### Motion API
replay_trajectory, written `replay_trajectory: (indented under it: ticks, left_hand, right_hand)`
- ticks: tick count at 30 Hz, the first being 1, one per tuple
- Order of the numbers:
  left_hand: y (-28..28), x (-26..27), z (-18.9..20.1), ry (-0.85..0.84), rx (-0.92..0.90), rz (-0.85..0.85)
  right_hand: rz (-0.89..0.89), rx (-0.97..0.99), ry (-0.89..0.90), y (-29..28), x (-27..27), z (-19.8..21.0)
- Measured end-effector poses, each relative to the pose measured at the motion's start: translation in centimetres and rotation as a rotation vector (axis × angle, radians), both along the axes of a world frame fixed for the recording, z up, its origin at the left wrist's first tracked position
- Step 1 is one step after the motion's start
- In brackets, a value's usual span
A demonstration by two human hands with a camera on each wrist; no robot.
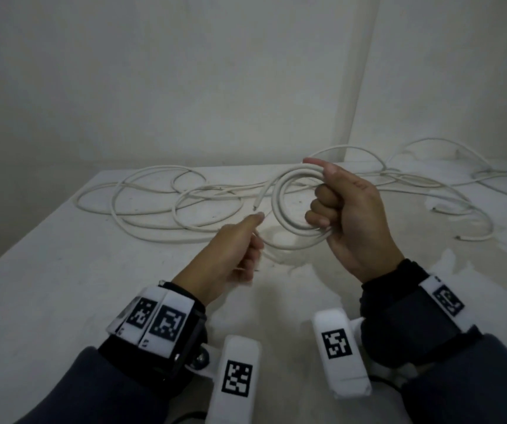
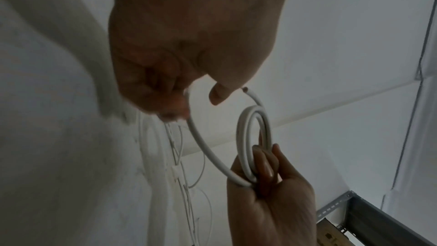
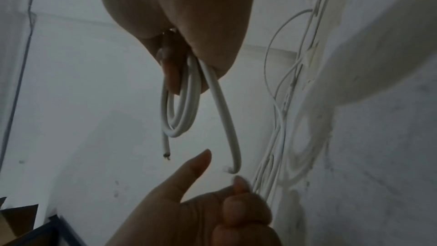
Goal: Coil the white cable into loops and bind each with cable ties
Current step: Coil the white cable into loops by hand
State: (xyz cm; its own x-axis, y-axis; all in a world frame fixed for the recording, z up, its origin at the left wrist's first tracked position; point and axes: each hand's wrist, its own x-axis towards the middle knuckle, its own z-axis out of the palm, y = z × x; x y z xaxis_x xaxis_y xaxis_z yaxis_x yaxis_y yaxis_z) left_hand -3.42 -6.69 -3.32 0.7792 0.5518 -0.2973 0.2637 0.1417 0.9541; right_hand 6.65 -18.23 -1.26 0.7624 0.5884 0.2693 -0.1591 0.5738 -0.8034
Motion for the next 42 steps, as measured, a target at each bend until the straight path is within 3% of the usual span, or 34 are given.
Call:
replay_trajectory:
  ticks: [2, 9, 13, 19, 26, 35, 37, 42]
  left_hand:
    - [-0.2, -0.2, 0.0, 0.024, -0.081, -0.097]
    - [-0.1, 0.4, -0.2, -0.427, -0.099, 0.053]
    - [-0.2, 0.2, 0.2, -0.6, -0.205, -0.014]
    - [-0.4, 0.2, 0.4, -0.685, -0.325, -0.166]
    - [0.2, 0.0, 0.2, -0.763, -0.681, -0.314]
    - [0.6, 0.3, -0.1, -0.761, -0.595, -0.319]
    - [0.8, 0.2, -0.1, -0.774, -0.544, -0.348]
    - [1.5, 0.0, 0.1, -0.703, -0.449, -0.446]
  right_hand:
    - [0.009, 0.024, 0.033, 0.1, -0.1, 0.0]
    - [-0.037, -0.017, 0.101, 1.0, -0.5, -0.9]
    - [0.016, -0.044, 0.173, 1.0, -0.3, -1.0]
    - [0.095, -0.051, 0.246, 1.5, -0.8, -1.3]
    - [0.139, -0.093, 0.23, 1.7, -1.1, -1.4]
    - [0.2, -0.067, 0.31, 1.8, -1.2, -1.5]
    - [0.199, -0.104, 0.268, 1.7, -1.0, -1.6]
    - [0.061, -0.406, -0.127, 0.9, 0.0, -1.6]
